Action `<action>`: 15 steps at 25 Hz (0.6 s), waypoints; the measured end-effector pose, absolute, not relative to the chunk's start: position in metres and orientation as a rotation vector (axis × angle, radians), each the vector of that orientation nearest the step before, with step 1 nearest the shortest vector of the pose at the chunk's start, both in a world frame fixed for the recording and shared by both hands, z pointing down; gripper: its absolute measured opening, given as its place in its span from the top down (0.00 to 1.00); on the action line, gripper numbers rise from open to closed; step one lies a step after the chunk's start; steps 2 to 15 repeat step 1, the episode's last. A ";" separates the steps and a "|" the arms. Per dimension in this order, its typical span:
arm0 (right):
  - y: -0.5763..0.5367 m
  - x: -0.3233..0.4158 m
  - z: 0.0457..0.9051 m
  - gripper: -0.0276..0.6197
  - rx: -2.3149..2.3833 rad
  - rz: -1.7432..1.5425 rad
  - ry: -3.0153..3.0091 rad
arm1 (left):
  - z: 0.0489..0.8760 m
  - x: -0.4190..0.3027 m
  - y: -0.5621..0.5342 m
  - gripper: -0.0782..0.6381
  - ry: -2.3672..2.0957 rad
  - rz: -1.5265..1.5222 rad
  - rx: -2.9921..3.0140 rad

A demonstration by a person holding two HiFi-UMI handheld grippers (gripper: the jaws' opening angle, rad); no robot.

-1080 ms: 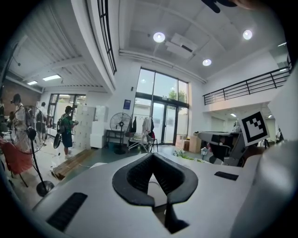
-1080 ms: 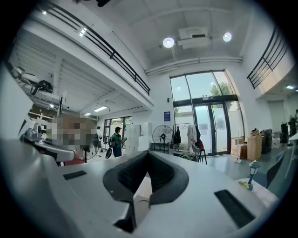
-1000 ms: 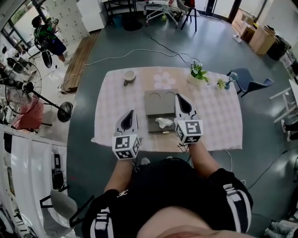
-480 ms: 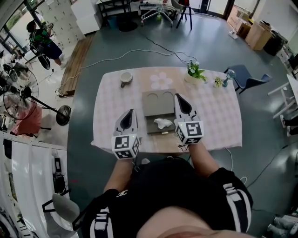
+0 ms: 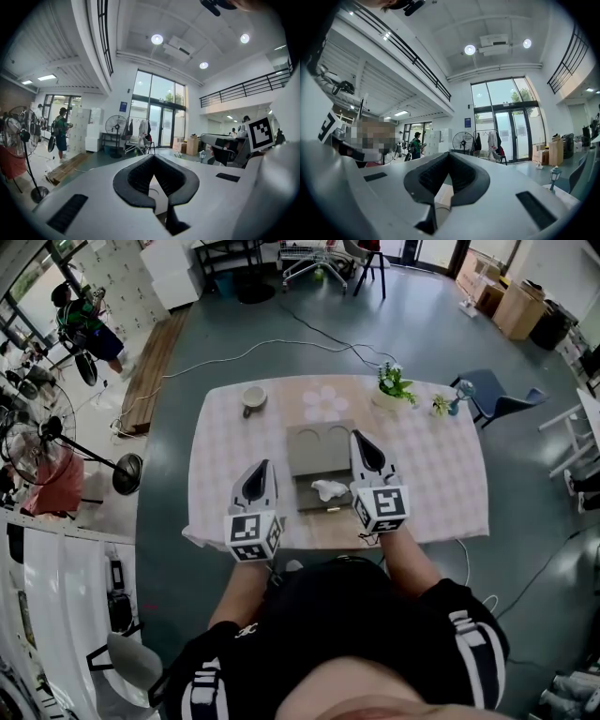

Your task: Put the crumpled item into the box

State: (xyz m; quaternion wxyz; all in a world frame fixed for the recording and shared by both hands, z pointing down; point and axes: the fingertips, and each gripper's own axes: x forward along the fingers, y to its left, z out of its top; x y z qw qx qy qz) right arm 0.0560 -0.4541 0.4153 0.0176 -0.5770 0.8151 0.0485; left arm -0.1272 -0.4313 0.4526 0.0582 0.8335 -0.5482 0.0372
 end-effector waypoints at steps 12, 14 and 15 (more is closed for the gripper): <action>-0.454 0.055 0.415 0.95 -1.794 0.153 2.534 | 0.452 -0.128 -0.431 0.90 -1.660 0.111 2.526; -0.454 0.055 0.415 0.95 -1.794 0.153 2.534 | 0.452 -0.128 -0.431 0.90 -1.660 0.111 2.526; -0.454 0.055 0.415 0.95 -1.794 0.153 2.534 | 0.452 -0.128 -0.431 0.90 -1.660 0.111 2.526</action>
